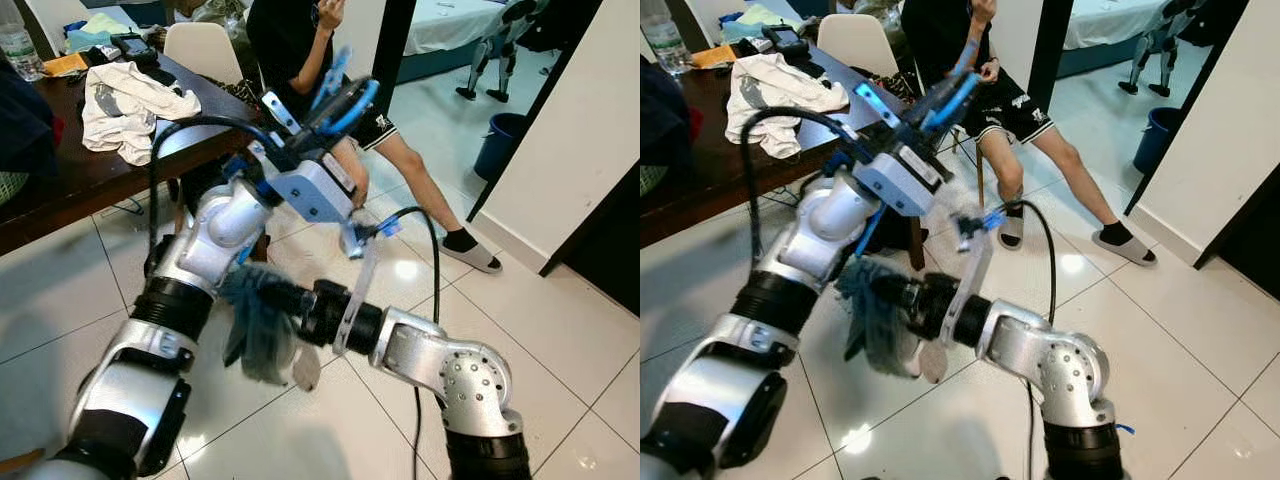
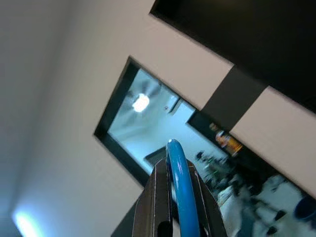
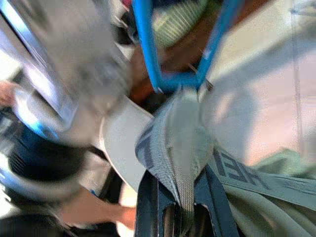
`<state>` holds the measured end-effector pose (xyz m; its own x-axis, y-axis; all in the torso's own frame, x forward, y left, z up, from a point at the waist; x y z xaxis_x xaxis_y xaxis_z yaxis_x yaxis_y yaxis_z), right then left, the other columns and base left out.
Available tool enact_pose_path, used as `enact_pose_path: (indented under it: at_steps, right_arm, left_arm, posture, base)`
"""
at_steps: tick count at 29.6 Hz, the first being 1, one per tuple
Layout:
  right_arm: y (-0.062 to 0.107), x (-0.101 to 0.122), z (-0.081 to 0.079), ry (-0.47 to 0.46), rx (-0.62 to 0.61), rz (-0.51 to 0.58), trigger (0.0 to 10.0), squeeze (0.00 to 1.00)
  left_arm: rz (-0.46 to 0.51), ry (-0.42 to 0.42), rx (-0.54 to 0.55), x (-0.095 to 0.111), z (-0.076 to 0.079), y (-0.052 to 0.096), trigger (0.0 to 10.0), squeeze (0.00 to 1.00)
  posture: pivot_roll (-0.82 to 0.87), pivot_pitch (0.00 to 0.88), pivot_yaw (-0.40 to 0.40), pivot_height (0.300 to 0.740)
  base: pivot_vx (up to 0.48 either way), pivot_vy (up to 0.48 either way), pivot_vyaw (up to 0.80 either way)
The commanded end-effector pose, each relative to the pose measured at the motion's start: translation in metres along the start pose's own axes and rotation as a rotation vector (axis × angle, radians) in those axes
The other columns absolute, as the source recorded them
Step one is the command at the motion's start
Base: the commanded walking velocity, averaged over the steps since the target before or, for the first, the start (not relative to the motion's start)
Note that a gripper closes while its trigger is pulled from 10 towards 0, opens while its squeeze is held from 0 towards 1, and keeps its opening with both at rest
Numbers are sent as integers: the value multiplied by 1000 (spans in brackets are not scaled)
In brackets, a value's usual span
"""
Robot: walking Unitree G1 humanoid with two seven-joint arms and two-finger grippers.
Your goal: Hang hanger
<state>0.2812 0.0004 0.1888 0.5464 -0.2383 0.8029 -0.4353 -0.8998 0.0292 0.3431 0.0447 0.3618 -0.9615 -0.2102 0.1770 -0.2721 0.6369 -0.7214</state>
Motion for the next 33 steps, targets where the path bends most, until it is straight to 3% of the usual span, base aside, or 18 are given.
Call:
enact_pose_path:
  at_steps: [1, 5, 9, 12, 17, 18, 22, 28, 30, 31, 33]
  right_arm:
    - [0, -4, -4, 27, 5, -27, 0, 0]
    - [2, -23, -4, 72, -8, -142, 0, 0]
    - [2, -20, -14, 53, 46, -124, 0, 0]
    - [3, 4, -31, -18, 162, 10, 0, 0]
    - [4, 19, -36, -25, 207, 92, 0, 0]
    - [10, 41, -41, -16, 236, 212, 0, 0]
    - [15, 50, -43, -17, 255, 272, 0, 0]
    - [16, 51, -43, 19, 243, 273, 0, 0]
    - [13, 46, -35, 36, 183, 243, 0, 0]
    - [8, 39, -22, 58, 93, 191, 0, 0]
    - [8, 28, 25, 191, -214, 71, 0, 0]
  left_arm:
    - [-11, -33, 19, -3, -10, -1, 10000, 0]
    - [43, -74, 44, 5, -25, -6, 10000, 0]
    - [93, -74, 38, 15, -24, -10, 10000, 0]
    - [150, -58, -28, 26, -4, -11, 10000, 0]
    - [169, -51, -89, 29, 12, -8, 10000, 0]
    - [186, -49, -157, 31, 28, -2, 10000, 0]
    - [184, -45, -200, 29, 39, 4, 10000, 0]
    - [183, -40, -242, 27, 46, 9, 10000, 0]
    - [171, -8, -218, 26, 42, 7, 10000, 0]
    - [156, 19, -193, 25, 38, 7, 10000, 0]
    - [28, 90, -74, 3, 17, 12, 10000, 0]
  posture:
    - [54, 149, -19, 740]
    - [52, 150, -21, 740]
    - [57, 153, -25, 740]
    - [66, 142, -23, 740]
    - [64, 143, -22, 740]
    - [59, 157, -20, 740]
    - [58, 146, -16, 740]
    - [53, 146, -13, 740]
    - [54, 151, -15, 740]
    - [54, 154, -14, 740]
    - [51, 152, -13, 740]
  base:
    - [0, 0, 0]
    - [0, 0, 0]
    - [0, 0, 0]
    - [0, 0, 0]
    - [0, 0, 0]
    - [0, 0, 0]
    - [0, 0, 0]
    - [0, 0, 0]
    - [0, 0, 0]
    - [0, 0, 0]
    - [0, 0, 0]
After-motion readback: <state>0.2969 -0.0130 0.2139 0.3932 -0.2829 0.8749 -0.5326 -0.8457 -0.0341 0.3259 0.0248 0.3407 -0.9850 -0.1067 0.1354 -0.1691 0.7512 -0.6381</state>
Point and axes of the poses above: a point about 5 cm out from each wrist's last joint towards the gripper, its own y axis pointing back from the gripper into the wrist, its own x axis along the axis of the wrist's last joint, z = x × y, the point moved 5 cm from there along -y, pointing out of the wrist towards the gripper, and after that the axes turned 3 degrees about y, right-handed, at the moved point
